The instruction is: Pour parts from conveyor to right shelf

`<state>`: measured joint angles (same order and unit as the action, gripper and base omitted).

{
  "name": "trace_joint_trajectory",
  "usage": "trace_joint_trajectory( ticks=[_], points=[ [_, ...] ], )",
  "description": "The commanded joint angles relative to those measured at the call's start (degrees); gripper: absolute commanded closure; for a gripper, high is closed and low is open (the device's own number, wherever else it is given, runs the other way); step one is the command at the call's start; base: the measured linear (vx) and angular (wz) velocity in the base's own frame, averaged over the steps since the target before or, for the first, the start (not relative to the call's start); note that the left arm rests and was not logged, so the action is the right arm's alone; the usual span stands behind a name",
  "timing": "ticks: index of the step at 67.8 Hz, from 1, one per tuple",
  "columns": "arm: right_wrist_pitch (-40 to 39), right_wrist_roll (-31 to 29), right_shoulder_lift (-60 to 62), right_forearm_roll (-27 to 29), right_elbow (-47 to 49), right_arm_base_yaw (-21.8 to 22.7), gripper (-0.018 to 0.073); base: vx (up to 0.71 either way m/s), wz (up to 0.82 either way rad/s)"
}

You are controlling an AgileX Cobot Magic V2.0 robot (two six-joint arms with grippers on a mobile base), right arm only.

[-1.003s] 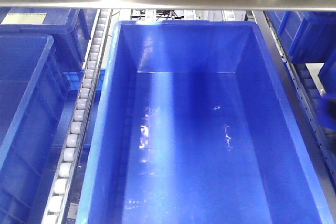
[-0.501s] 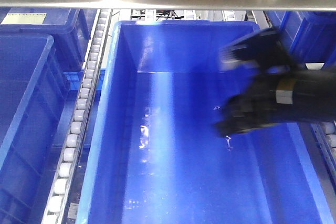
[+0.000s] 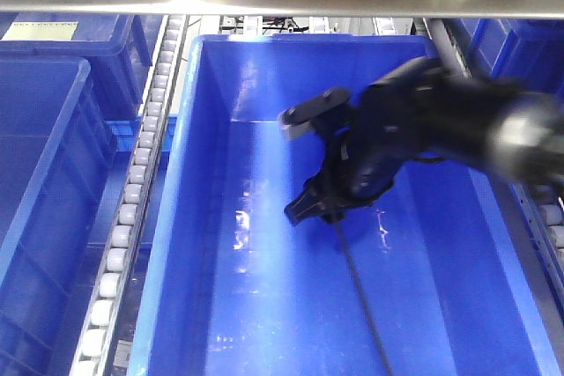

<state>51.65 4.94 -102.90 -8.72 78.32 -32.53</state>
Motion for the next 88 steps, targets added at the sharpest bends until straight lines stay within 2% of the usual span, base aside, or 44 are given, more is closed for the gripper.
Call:
trace_joint_trajectory(
  ticks=[1,34,44,54,68,75,80,88],
  points=[
    [-0.8,-0.1,0.1,-0.8,2.8,0.1,0.0565,0.00,0.00],
    [-2.5,-0.1,-7.3,-1.4,2.8,0.1,0.0565,0.00,0.00],
    [-2.7,-0.1,-7.3,-1.6,2.8,0.1,0.0531,0.00,0.00],
    [-2.7,-0.1,-7.1,-1.8,2.8,0.1,0.0406,0.00,0.00],
    [-2.9,-0.1,-6.4,-1.8,2.8,0.1,0.0090,0.00,0.00],
    [-3.3,-0.1,-5.6,-1.8,2.8,0.1,-0.0030,0.00,0.00],
    [-4.0,-0.1,-4.6,-1.8,2.8,0.1,-0.0063,0.00,0.00],
    [-5.5,-0.2,-2.2,-2.2,2.8,0.0,-0.0049,0.00,0.00]
  ],
)
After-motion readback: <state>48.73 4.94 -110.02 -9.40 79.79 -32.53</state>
